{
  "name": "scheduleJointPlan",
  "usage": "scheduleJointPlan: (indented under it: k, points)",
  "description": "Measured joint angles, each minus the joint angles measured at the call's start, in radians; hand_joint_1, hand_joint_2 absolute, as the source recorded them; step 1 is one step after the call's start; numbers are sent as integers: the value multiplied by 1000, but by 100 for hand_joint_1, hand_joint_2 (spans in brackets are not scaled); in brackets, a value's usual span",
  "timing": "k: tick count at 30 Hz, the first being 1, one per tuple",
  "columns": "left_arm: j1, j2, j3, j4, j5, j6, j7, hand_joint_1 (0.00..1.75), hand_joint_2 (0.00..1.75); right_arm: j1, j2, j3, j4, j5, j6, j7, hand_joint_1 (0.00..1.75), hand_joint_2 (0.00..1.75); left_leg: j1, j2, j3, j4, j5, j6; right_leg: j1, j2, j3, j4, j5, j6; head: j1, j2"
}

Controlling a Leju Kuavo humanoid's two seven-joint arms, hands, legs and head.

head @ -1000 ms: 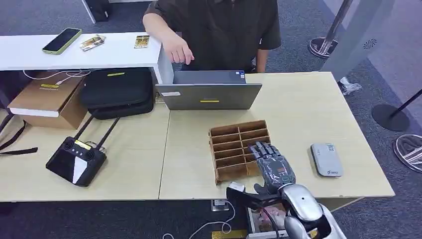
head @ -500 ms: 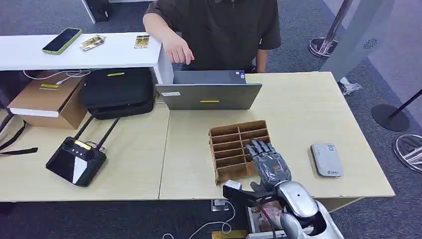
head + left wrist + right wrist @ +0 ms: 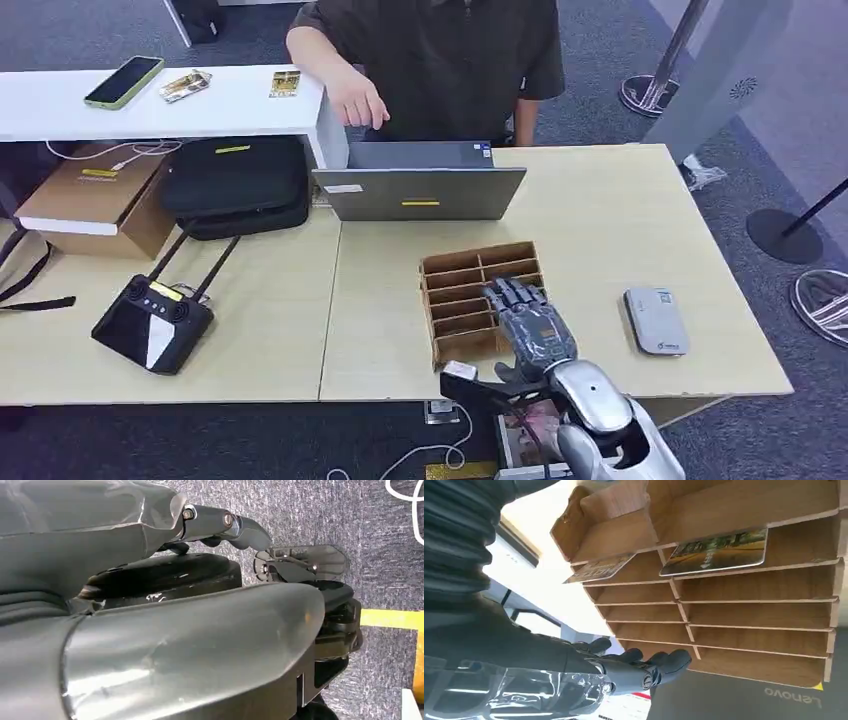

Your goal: Pass the card to the sensor for recognition and then transmit it.

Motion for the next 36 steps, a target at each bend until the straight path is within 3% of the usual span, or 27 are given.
scheduleJointPlan:
  k: [36]
  points:
    - [-4,0,-1,0,-42,-11,11,0,0,12,61,17,55,37,-21,74,0,175,0,0,0,0,0,0,0,0,0,0,0,0,0,0]
